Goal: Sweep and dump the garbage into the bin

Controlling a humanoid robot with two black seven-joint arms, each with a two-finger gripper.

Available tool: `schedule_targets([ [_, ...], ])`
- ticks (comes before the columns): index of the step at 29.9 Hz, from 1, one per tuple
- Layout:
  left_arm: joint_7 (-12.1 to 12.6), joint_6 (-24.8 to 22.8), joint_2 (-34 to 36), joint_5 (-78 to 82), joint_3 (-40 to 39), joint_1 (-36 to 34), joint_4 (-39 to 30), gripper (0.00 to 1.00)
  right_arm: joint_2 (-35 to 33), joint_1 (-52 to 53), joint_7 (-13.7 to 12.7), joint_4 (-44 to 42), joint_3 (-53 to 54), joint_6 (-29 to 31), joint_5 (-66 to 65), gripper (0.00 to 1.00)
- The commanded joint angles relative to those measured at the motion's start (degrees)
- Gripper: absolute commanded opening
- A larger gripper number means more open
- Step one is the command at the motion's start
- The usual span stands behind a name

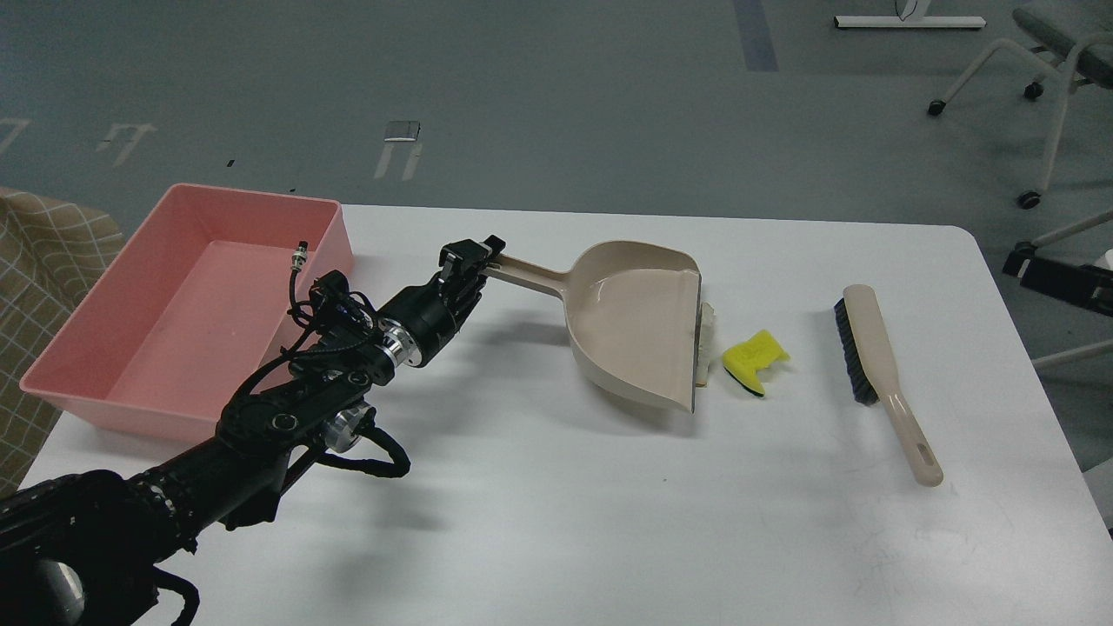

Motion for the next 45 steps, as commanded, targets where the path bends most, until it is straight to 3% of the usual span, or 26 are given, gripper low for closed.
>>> schedule_targets([
  [1,0.0,0.1,0.1,0.0,0.0,0.4,0.0,0.00,3.2,-2.2,-4.2,3.0,-0.1,0.0,-1.2,1.00],
  [5,-0.1,0.1,0.1,-0.1,0.0,0.4,0.0,0.00,4.9,-4.9,-6.2,4.9,-0.5,0.0,-2.0,1.00],
  [22,-0.3,1.3,-0.5,-0.2,-0.1,0.7,0.0,0.00,12.3,-8.0,-6.6,4.6,-4.8,-0.6,-13.5,0.94],
  [26,-0.3,1.3,-0.5,-0.2,-0.1,0.7,0.0,0.00,14.4,-8.0,-9.8,4.4,-5.1,-1.1,-15.3,0.93],
  [32,-0.2,1.3,-0.4,-0.2,-0.1,0.7,0.0,0.00,15.4,-8.1,-11.1,4.5,-5.3,-1.2,-16.3,0.69],
  [34,-0.1,1.5,-0.5,-0.2,0.0,0.7,0.6,0.00,15.5,-8.1,-11.9,4.6,-6.6,-1.3,-17.2,0.54],
  [37,-0.1,1.8,-0.5,-0.2,0.0,0.7,0.6,0.00,15.7,-8.1,-12.1,4.9,-6.9,-1.4,-17.1,0.48],
  [42,-0.2,1.9,-0.4,-0.2,0.0,0.6,0.6,0.00,15.8,-8.1,-12.1,5.0,-7.0,-1.9,-17.1,0.23],
  [43,-0.2,1.9,-0.4,-0.2,0.0,0.6,0.6,0.00,15.8,-8.1,-12.1,5.0,-7.0,-1.9,-17.1,0.23],
  [45,-0.1,1.9,-0.4,-0.2,0.0,0.7,0.6,0.00,15.8,-8.0,-12.1,5.0,-6.9,-2.0,-17.0,0.03],
])
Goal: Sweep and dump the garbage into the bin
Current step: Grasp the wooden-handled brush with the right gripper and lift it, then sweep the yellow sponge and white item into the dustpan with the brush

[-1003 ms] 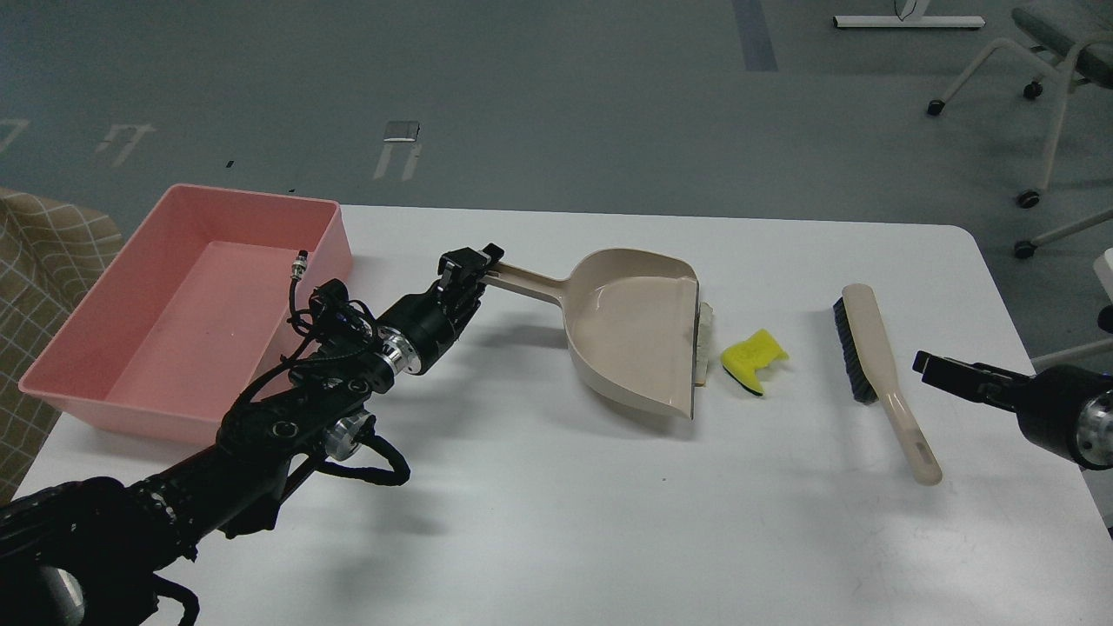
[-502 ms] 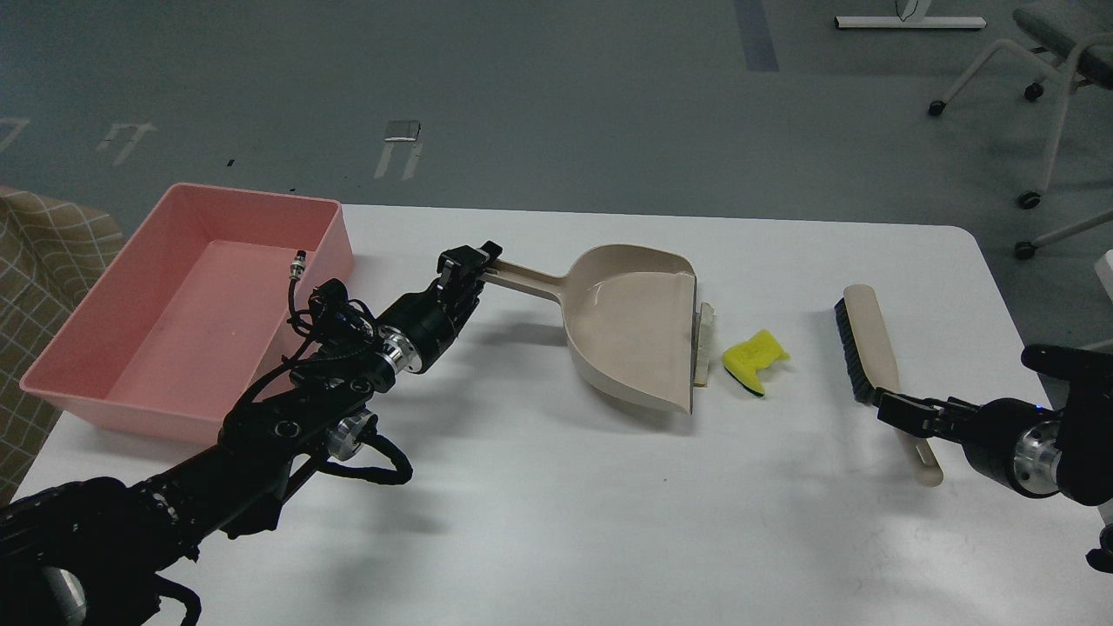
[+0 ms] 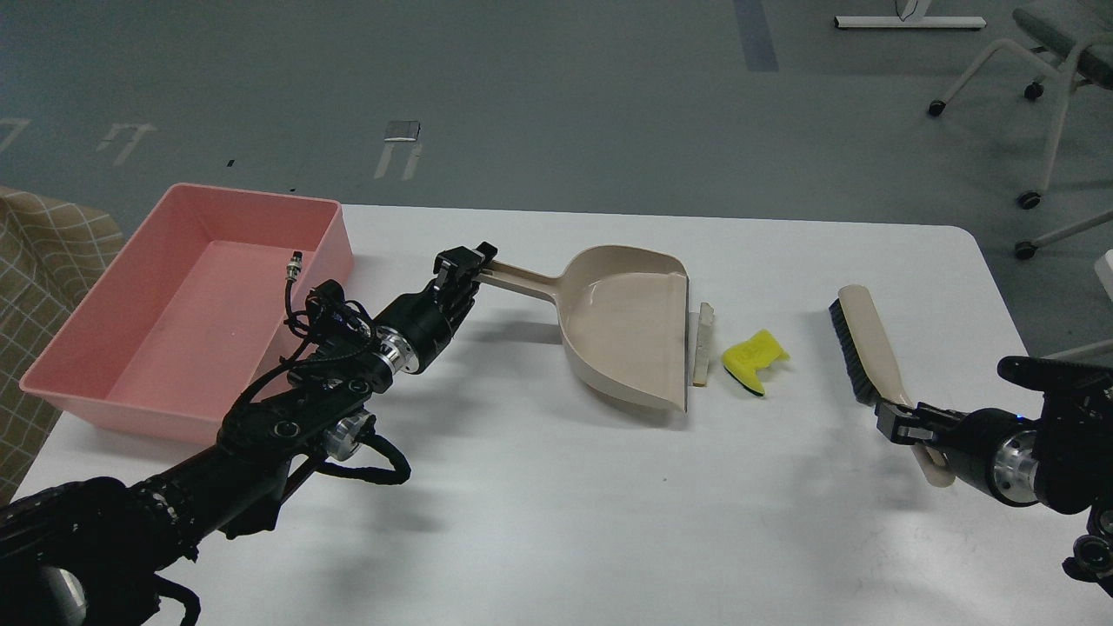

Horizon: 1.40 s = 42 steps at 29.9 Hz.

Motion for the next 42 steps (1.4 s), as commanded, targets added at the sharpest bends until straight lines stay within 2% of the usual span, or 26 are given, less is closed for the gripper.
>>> schedule_targets([
  [1,0.0,0.0,0.0,0.0,0.0,0.0,0.0,0.00,0.0,0.0,0.1,0.0,0.1,-0.3,0.1,0.00],
  [7,0.0,0.0,0.0,0.0,0.0,0.0,0.0,0.00,0.0,0.2,0.8,1.0,0.2,-1.1,0.7,0.00],
  [12,0.1,0.1,0.0,0.0,0.0,0.0,0.0,0.00,0.3,-0.1,2.7,3.1,0.1,-1.1,0.8,0.00],
  [17,0.1,0.2,0.0,0.0,0.1,0.7,0.1,0.00,7.8,-0.3,2.0,6.2,-0.4,-0.6,0.7,0.00],
  [27,-0.1,0.3,0.0,0.0,0.1,0.9,0.2,0.00,12.7,2.6,0.8,5.5,-4.3,0.5,0.7,0.00],
  [35,0.0,0.3,0.0,0.0,0.1,0.9,0.2,0.00,21.5,6.3,0.9,7.1,-3.7,0.1,0.7,0.00],
  [40,-0.1,0.3,0.1,0.0,0.1,0.9,0.1,0.00,21.1,6.7,0.9,9.4,0.5,0.5,0.8,0.00],
  [42,-0.1,0.3,0.0,0.0,0.1,1.0,0.2,0.00,17.9,6.2,1.2,8.9,2.9,1.3,0.9,0.00],
])
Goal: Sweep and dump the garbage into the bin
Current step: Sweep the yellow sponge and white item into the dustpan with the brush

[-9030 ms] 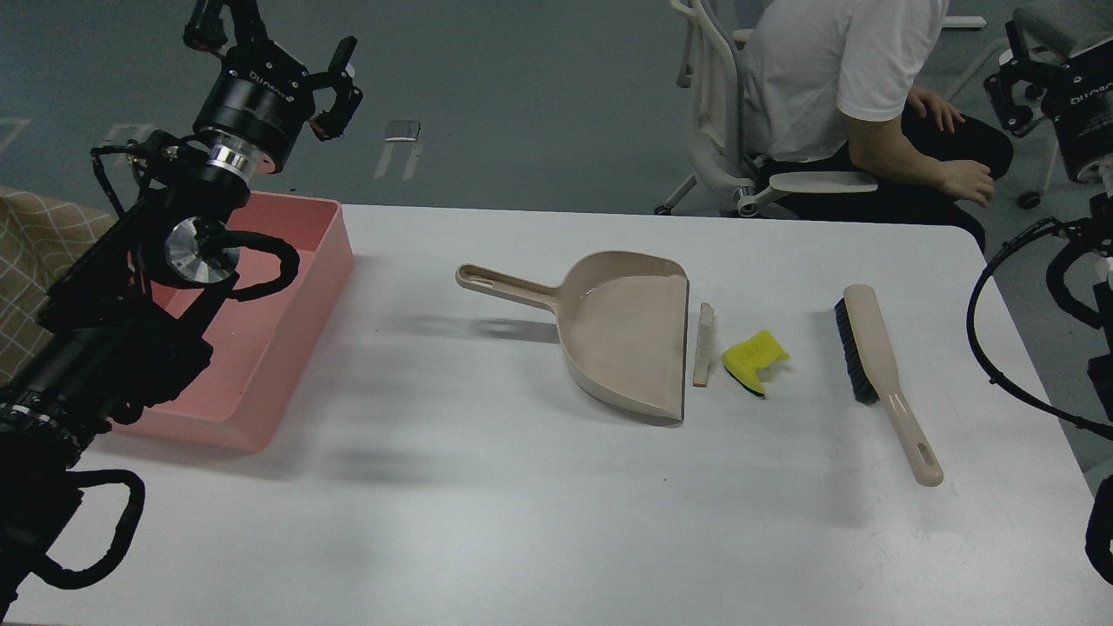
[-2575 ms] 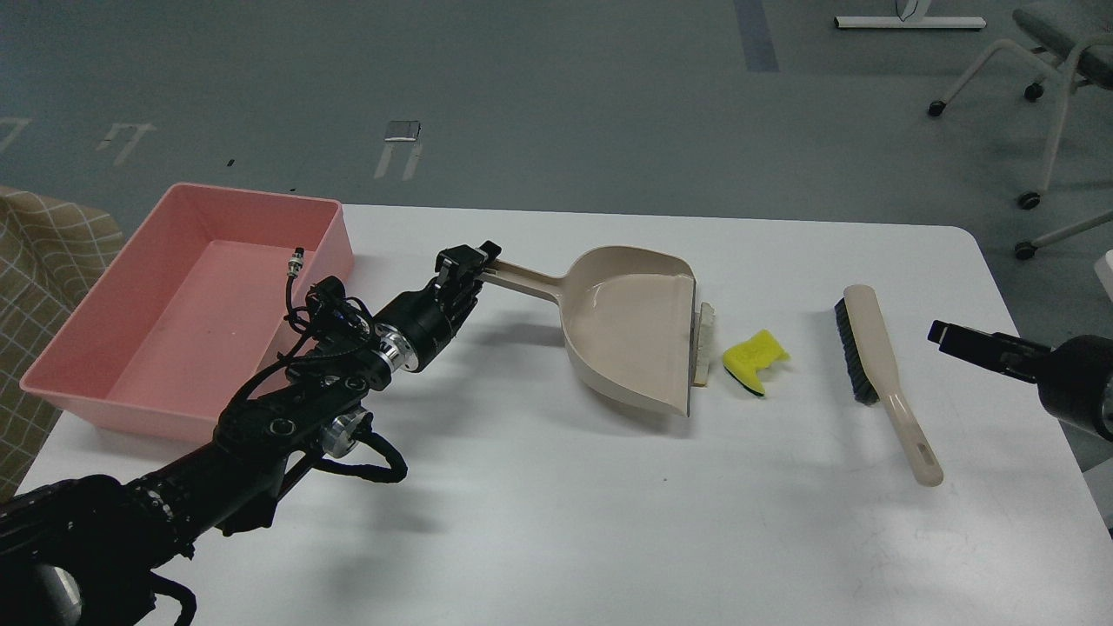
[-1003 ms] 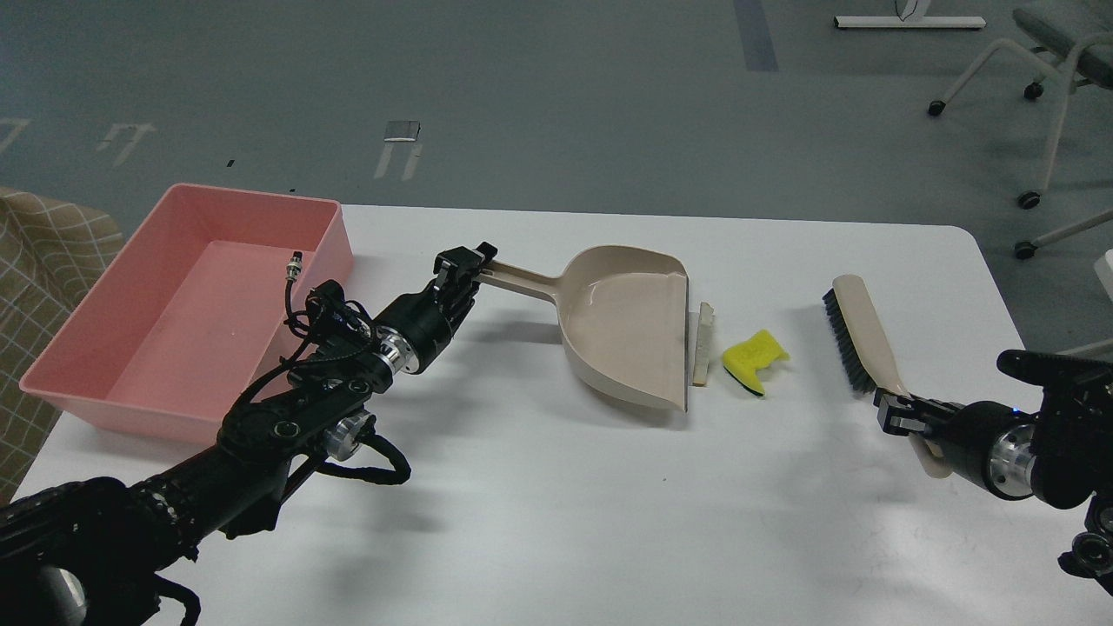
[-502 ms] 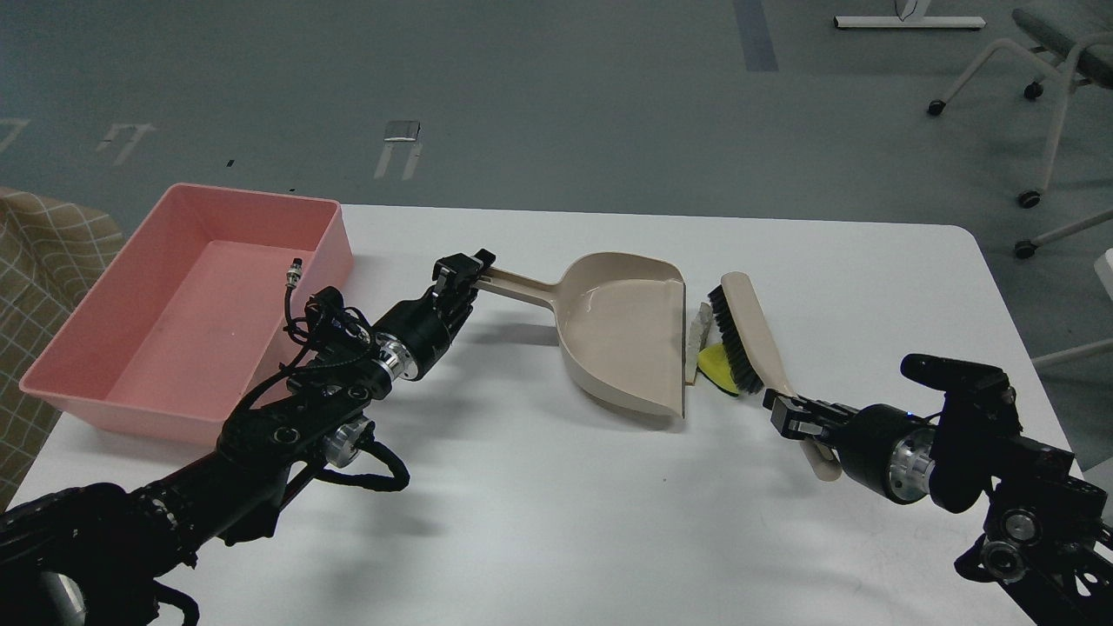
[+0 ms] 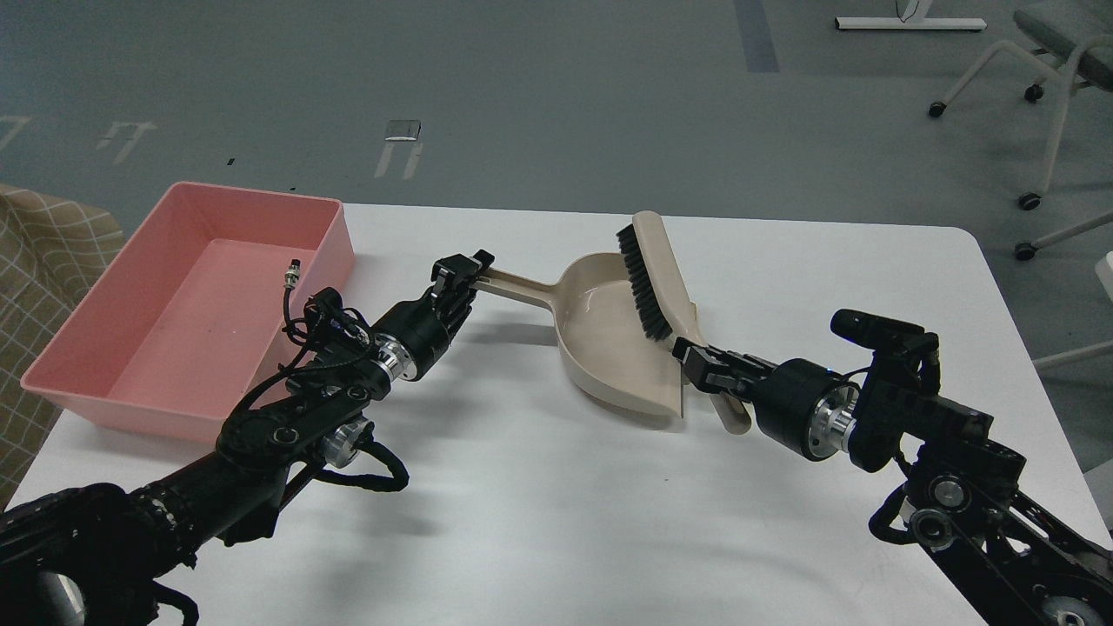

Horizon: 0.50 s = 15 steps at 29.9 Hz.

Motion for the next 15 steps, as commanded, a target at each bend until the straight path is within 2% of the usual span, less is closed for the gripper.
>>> schedule_targets([
  [1,0.0,0.0,0.0,0.0,0.0,0.2,0.0,0.00,-4.3,-0.7,0.4,-0.4,3.4,1.0,0.2,0.00],
  [6,0.1,0.3,-0.1,0.1,0.0,1.4,-0.1,0.00,-12.4,-6.2,0.5,-1.8,3.5,1.1,3.7,0.00],
  [15,0.0,1.3,-0.2,0.0,2.2,1.2,-0.1,0.00,-16.1,-10.4,0.7,-0.7,3.5,1.1,5.2,0.00],
])
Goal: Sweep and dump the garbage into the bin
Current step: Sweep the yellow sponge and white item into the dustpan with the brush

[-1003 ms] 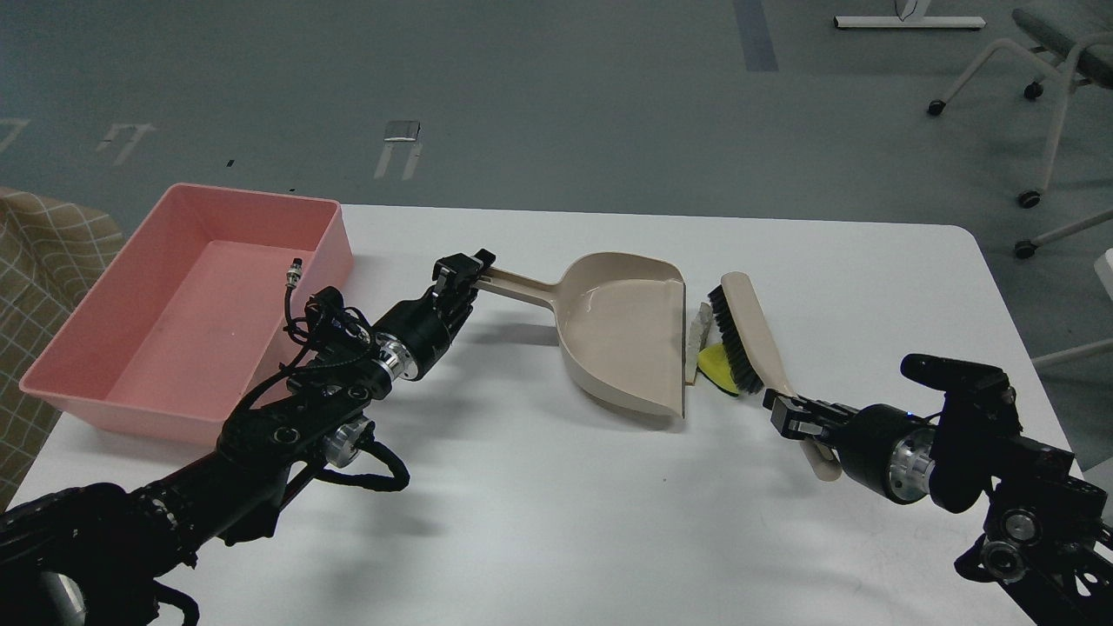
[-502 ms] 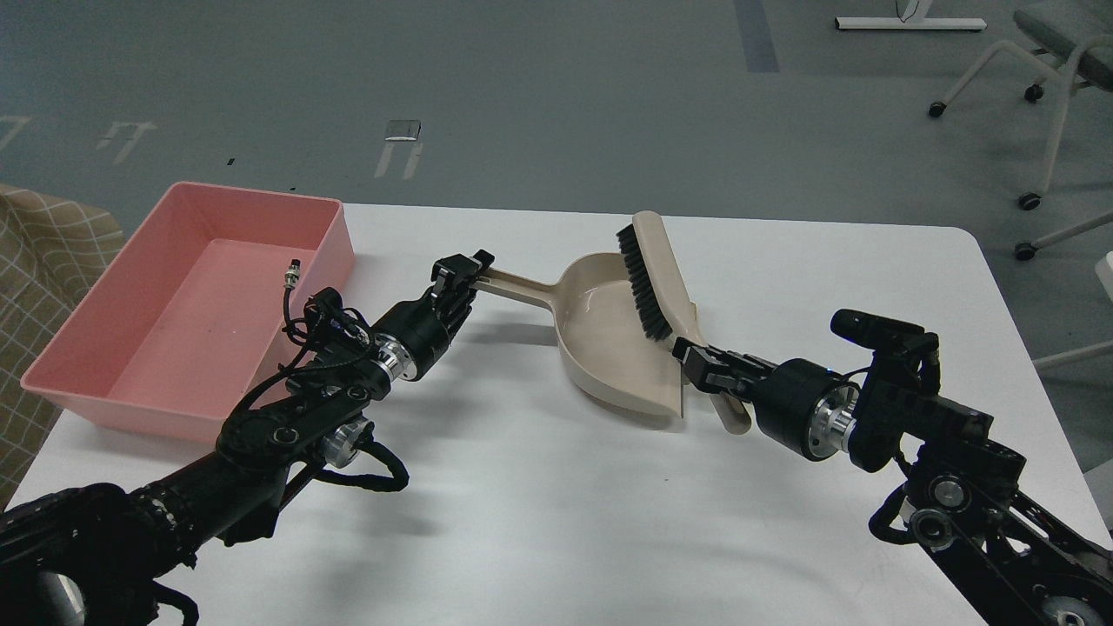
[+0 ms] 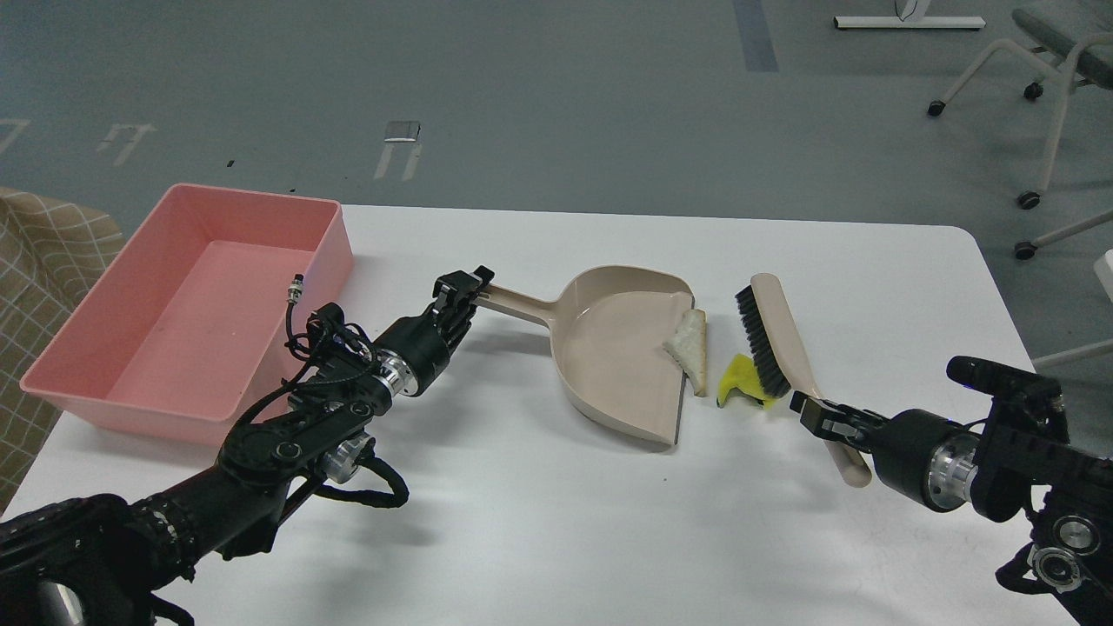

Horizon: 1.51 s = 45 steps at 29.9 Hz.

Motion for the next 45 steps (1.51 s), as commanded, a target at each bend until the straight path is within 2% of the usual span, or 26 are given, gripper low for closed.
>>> schedule_targets([
  [1,0.0,0.0,0.0,0.0,0.2,-0.2,0.0,0.00,-2.4,-0.3,0.1,0.2,0.0,0.1,0.3,0.00],
  [10,0.1,0.1,0.0,-0.1,0.2,-0.4,-0.1,0.00,-3.2,-1.0,0.1,0.0,-1.6,0.3,0.4,0.00],
  [17,0.2,1.6,-0.1,0.0,0.3,-0.3,-0.1,0.00,4.0,-0.4,-0.7,-0.2,-1.9,0.3,0.3,0.00],
  [24,0.4,2.1,0.0,0.1,0.4,-0.9,-0.1,0.00,6.0,5.1,-2.0,-0.3,-6.5,0.3,0.4,0.00],
  [31,0.4,2.2,0.0,0.1,0.4,-0.5,0.1,0.00,9.8,9.4,-2.2,0.1,-5.3,0.3,1.7,0.00],
  [37,0.1,3.5,-0.6,0.0,3.0,-0.5,0.1,0.00,8.3,11.8,-4.2,0.5,-0.6,0.3,8.6,0.00],
  [45,0.0,3.7,-0.5,-1.0,2.5,-0.8,0.0,0.00,-1.1,8.3,-3.6,0.0,3.1,0.3,11.3,0.00],
])
